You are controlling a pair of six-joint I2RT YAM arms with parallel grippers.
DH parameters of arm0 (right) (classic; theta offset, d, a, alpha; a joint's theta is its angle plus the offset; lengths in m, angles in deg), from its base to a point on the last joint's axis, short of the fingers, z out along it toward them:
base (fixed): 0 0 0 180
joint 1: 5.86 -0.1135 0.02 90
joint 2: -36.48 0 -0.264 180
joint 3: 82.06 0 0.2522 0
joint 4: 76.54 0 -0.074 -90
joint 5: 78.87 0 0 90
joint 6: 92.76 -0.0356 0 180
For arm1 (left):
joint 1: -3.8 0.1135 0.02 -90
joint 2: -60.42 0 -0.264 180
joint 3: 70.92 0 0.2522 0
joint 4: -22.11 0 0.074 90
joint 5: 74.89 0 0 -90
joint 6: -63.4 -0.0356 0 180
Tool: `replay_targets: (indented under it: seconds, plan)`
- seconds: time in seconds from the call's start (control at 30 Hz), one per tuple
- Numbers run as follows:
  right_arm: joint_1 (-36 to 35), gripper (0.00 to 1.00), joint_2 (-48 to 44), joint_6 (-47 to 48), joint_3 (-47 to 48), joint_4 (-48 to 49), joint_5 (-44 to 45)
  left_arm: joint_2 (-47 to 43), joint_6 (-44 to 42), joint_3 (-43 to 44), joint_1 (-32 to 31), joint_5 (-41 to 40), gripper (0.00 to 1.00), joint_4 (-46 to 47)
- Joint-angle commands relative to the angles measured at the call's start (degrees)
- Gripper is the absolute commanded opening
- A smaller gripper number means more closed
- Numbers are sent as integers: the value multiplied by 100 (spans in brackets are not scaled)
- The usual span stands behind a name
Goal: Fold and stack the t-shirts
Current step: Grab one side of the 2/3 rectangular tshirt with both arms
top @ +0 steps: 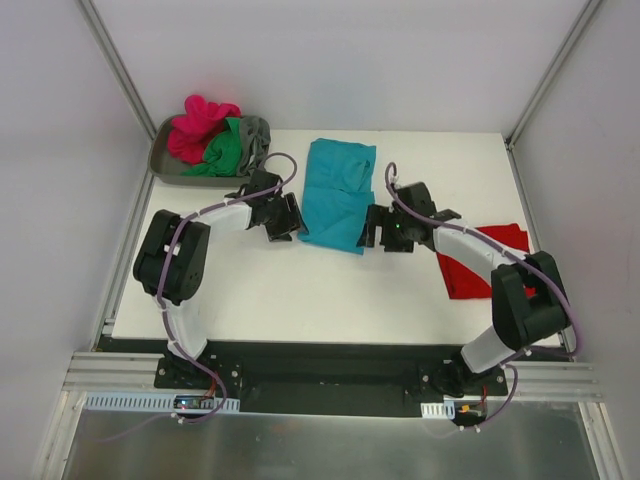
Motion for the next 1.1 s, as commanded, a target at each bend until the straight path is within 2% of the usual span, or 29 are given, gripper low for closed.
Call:
replay_targets:
  seconds: [0.0,0.23,0.37,0.47,0.53,0.63,0.7,0.77,0.8,0.93,1.07]
  plan:
    - [85,87,59,-452,-470,539,-249,52,81,122,34,211,52,202]
    - [85,68,770,-689,-322,1006,-672,272,81,253,34,113,24,202]
    - [85,58,1061,-769,-190,1121,-602,264,98,209,34,157,9,202]
    - [41,51,1228,-839,-93,1235,-742,290,142,201,34,236,1,202]
    - [-3,47,1316,-857,-49,1270,-717,307,160,183,34,280,0,202]
    - [-12,37,1482,-883,47,1297,-795,299,177,157,34,307,0,202]
    - [-38,23,1544,-892,74,1341,-848,290,186,148,34,307,0,202]
    - [-91,3,1484,-857,4,1332,-778,264,195,139,34,272,0,202]
    - [-91,1,1396,-857,-83,1315,-691,229,186,113,42,176,0,202]
    - [84,0,1001,-664,-391,780,-287,-253,-85,-220,69,-693,0,202]
    - [234,0,596,-418,-699,489,-233,-632,-262,-581,95,-731,0,202]
